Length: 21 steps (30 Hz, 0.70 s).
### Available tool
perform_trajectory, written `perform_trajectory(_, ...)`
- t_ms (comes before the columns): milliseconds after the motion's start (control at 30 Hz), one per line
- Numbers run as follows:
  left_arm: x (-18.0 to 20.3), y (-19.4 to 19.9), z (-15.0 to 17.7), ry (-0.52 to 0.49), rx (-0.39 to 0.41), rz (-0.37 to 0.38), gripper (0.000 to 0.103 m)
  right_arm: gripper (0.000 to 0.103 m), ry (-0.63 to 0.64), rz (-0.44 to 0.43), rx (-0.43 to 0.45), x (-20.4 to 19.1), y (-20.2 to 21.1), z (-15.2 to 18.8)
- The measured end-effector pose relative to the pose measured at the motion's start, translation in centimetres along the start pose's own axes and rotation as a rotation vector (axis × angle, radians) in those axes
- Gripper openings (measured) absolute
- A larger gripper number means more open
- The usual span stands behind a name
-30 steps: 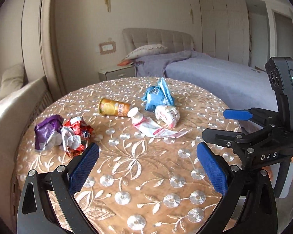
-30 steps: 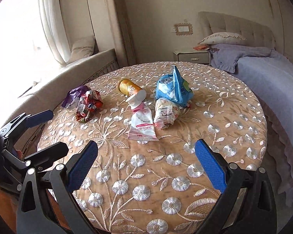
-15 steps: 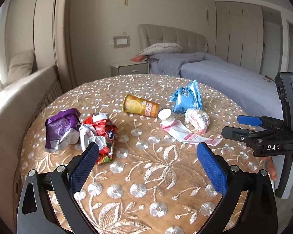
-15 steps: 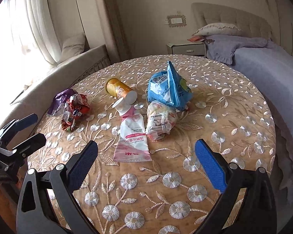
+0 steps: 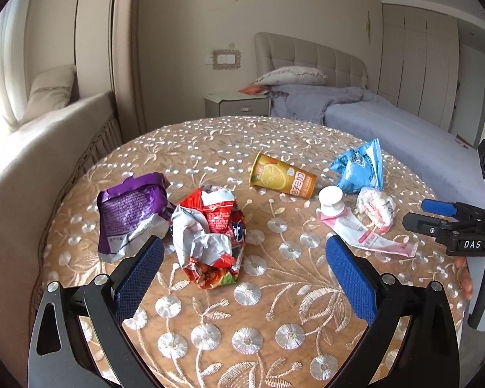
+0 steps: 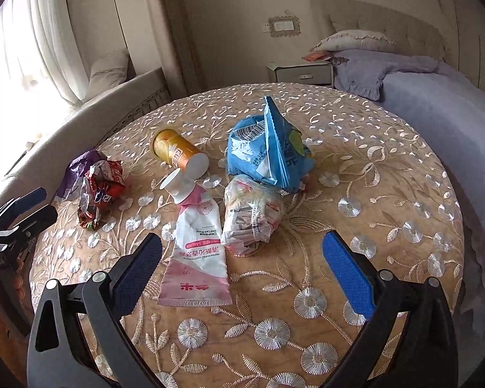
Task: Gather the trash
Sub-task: 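Move both open tools back over the trash on the table, then grasp the red-and-white snack bag with left tool while right tool grasps the clear wrapper bag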
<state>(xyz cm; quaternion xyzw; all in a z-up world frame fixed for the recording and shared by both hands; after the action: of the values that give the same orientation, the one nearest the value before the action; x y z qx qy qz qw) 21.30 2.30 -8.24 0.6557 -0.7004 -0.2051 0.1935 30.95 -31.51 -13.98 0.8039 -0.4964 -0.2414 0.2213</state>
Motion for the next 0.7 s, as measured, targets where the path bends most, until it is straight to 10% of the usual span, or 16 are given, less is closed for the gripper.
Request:
perform_trajectory(433, -3.7, -6.6, -1.0, -0.004, -0.155, -0.039, 0.098, 0.099, -0.044, 0.030, -0.162, 0.0, -6.1, -2.3)
perform_trajectory(567, -4.4, -9.5, -0.9, 0.040, -0.271, 0.022, 0.097, 0.070, -0.043, 0.047, -0.182, -0.1, -6.7, -2.1)
perform_trajectory(600, -4.5, -10.0, -0.8, 0.053, -0.290, 0.038, 0.088, 0.053, -0.030, 0.061, -0.183, -0.3, -6.7, -2.1)
perform_trajectory(700, -4.5, -10.5, -0.8, 0.061, -0.290, 0.018, 0.041, 0.050, -0.032, 0.048, -0.189, -0.4, -6.2, -1.8)
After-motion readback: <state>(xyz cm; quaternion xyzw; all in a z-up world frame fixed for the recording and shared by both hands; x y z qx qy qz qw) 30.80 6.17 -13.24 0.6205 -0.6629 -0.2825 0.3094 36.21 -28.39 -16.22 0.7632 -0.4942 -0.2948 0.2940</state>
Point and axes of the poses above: each gripper's, at about its wrist camera, not at the fingertips, and y roughly against the way its jaws point, x to its right, z to its underside, the point moved 1 cm from there along -y, roughly the way its jaws point, and after that the axes turned 1 degree about x, right-handed, at the moved point
